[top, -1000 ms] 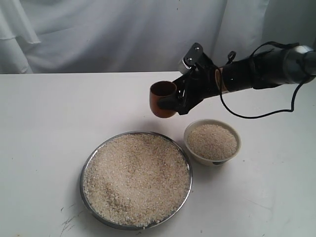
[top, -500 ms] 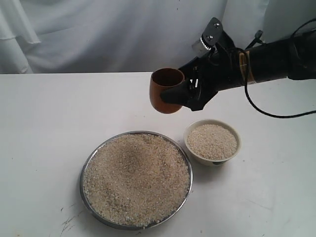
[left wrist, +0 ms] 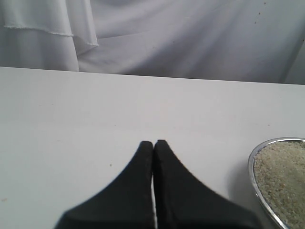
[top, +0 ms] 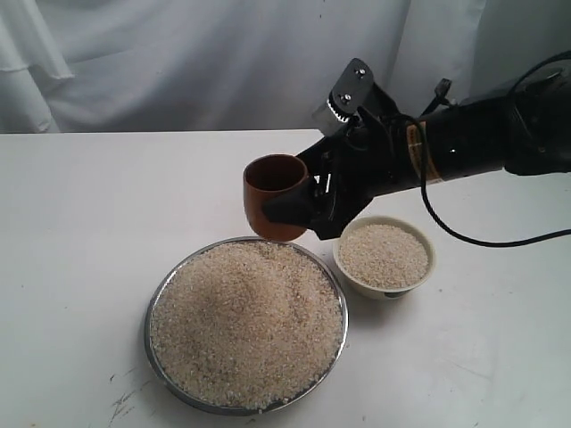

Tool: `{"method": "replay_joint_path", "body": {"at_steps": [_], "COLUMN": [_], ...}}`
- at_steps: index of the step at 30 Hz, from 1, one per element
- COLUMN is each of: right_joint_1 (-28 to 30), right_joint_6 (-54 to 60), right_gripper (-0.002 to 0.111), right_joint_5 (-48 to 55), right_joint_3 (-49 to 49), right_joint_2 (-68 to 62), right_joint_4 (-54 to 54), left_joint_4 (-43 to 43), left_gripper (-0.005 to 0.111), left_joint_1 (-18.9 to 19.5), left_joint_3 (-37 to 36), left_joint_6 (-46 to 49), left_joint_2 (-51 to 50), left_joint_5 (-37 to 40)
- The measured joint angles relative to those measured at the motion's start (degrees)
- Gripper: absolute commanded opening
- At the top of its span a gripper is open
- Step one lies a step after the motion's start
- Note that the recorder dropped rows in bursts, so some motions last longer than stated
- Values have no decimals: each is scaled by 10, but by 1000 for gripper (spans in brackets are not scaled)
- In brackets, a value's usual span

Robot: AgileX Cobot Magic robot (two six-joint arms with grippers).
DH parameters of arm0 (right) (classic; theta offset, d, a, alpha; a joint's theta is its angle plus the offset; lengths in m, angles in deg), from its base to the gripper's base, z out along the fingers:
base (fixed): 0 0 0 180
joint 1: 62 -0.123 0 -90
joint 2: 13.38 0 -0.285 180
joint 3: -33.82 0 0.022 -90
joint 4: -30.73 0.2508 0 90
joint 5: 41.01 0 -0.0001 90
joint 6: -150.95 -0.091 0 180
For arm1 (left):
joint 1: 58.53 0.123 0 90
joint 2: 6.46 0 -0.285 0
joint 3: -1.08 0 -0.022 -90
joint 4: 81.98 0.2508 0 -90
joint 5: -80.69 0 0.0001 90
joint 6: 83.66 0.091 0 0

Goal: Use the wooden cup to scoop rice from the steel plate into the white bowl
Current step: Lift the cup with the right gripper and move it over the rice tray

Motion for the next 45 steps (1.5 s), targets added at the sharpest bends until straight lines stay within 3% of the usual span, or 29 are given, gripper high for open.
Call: {"method": "replay_joint_path", "body": {"at_steps": [8,12,21,28,33,45], "right_joint_1": [0,-4,-48,-97,-133,-173], "right_joint_6": [-1,33,251,491,568,622], "right_gripper": [0,0,0,0,0,0], "right_joint_5": [2,3,100,336,433,451], "right_joint_3": [0,1,55,76,79,79], "right_joint_2": [0,0,0,21,62,94], "right_joint_4": [0,56,346,562,586,598], "left_joint_4": [0,0,0,0,0,0], "left_gripper": [0,0,0,0,0,0], "left_joint_1": [0,0,0,0,0,0], "left_joint_3": [0,0,0,0,0,0], "left_joint_6": [0,0,0,0,0,0], "left_joint_2": [0,0,0,0,0,0], "left_joint_5": [0,0,0,0,0,0]}}
